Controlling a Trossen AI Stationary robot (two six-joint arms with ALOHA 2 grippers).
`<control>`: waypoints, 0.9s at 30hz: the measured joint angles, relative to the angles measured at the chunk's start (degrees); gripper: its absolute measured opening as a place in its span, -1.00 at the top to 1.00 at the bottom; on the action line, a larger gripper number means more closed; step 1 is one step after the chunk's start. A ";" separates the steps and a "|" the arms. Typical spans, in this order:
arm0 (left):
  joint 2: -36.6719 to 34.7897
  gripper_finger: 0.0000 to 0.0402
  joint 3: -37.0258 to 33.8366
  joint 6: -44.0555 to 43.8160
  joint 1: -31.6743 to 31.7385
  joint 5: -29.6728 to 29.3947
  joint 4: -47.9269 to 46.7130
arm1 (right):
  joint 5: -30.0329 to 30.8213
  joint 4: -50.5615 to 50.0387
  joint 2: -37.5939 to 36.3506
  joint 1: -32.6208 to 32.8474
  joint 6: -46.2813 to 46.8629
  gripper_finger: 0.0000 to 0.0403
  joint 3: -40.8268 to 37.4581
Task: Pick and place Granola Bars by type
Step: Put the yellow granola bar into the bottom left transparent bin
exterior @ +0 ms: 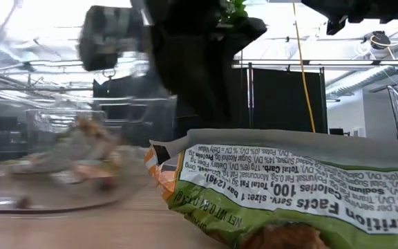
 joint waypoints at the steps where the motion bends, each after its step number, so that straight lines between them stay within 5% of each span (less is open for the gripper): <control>1: 0.00 0.53 -0.07 -0.80 -0.15 -0.02 -0.18 | -0.02 -0.04 0.02 0.00 0.00 1.00 0.00; 11: 0.00 -0.05 -0.08 -3.63 -0.19 6.11 -1.08 | 0.02 0.42 0.00 0.00 0.01 1.00 0.00; 17: 2.11 0.00 0.08 -4.56 0.29 11.07 -1.71 | 0.07 0.37 0.03 0.00 0.05 1.00 0.00; 27: 2.62 0.09 -0.21 -2.74 1.52 8.26 0.23 | 0.07 0.39 0.24 0.00 0.68 1.00 0.00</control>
